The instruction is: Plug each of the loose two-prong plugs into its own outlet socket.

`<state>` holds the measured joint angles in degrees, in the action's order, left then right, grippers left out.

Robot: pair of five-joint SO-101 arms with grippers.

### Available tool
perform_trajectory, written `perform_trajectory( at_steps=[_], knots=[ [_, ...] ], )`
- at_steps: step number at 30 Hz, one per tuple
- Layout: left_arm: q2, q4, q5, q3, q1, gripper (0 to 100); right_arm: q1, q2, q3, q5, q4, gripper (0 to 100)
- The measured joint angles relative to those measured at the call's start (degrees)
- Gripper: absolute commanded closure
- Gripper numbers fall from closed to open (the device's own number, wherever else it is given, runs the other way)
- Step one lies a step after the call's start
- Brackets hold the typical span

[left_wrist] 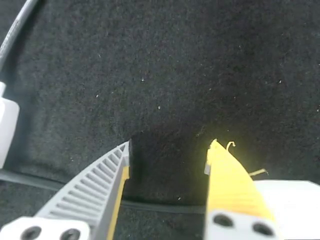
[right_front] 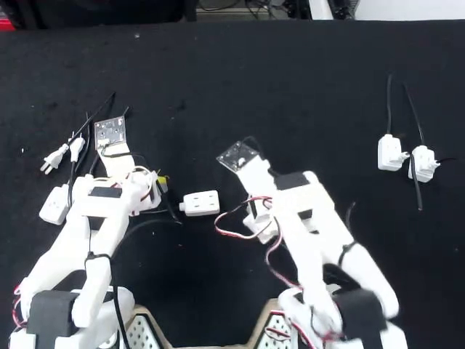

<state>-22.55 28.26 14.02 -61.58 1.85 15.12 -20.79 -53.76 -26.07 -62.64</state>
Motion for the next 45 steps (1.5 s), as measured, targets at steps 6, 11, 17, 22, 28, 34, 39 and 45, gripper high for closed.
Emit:
perform_trajectory(
  at_steps=[6, 11, 17, 22, 28, 34, 39, 45],
  knots=[
    [-6.0, 5.5, 0.0, -0.2, 0.1, 76, 8.1, -12.3, -0.4, -4.0, -1.4, 98.8],
    [-17.1, 6.7, 0.0, -5.5, 0.1, 76, 15.4, -16.3, -8.0, -4.4, 13.3, 98.8],
    [-29.5, 4.7, 0.0, -13.1, 0.1, 76, 20.7, -14.4, -16.5, -0.4, 34.4, 98.8],
    [-36.9, 4.7, 0.0, -16.3, -2.5, 76, 22.6, -10.6, -17.7, 7.5, 42.5, 98.8],
    [-44.6, 4.7, 0.0, -20.0, -7.2, 76, 22.8, -8.5, -17.7, 9.1, 44.8, 98.8],
    [-50.2, 4.7, -3.3, -23.2, -10.3, 76, 22.8, -9.1, -17.8, 9.2, 45.0, 98.8],
    [-51.6, 3.9, -5.5, -23.6, -11.9, 76, 22.8, -18.0, -18.5, 9.2, 39.9, 98.8],
    [-51.6, 4.0, -5.7, -23.6, -11.9, 76, 22.8, -33.1, -25.2, 9.2, 36.4, 98.8]
  ],
)
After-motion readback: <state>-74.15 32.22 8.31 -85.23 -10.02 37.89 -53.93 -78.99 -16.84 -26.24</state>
